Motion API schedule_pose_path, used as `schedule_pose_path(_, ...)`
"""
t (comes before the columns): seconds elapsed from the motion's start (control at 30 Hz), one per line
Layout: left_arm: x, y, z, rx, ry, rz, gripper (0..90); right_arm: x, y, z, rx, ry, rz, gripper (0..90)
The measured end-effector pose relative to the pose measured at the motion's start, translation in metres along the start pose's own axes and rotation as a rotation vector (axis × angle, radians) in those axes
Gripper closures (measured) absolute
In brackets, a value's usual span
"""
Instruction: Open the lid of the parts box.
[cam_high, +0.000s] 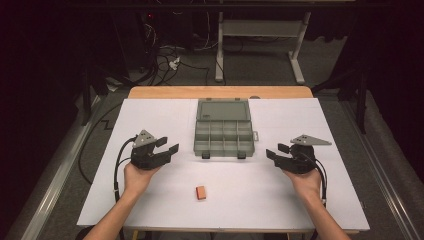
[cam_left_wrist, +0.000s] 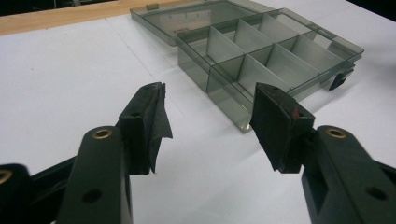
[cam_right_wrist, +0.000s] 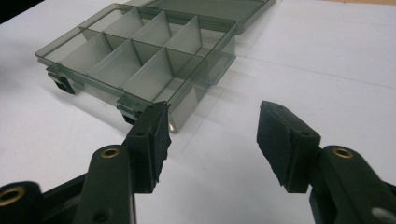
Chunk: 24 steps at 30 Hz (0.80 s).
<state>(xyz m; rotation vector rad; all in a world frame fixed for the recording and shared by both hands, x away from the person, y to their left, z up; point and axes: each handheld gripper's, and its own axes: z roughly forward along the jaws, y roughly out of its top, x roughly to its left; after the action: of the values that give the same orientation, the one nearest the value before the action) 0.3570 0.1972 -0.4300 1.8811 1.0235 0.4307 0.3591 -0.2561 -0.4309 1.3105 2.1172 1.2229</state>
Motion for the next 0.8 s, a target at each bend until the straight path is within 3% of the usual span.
schedule_pose_path(0.2, -0.001, -0.006, -0.004, 0.010, 0.002, -0.002, 44.8, -0.004, -0.007, -0.004, -0.008, -0.005, 0.019, 43.6)
schedule_pose_path(0.6, -0.005, -0.016, -0.011, -0.005, 0.000, 0.001, 44.7, -0.005, -0.023, -0.017, -0.033, -0.017, 0.008, 42.8)
schedule_pose_path(0.8, -0.007, -0.017, -0.017, 0.002, 0.006, 0.025, 44.5, -0.005, -0.032, -0.024, -0.044, -0.020, 0.005, 42.1)
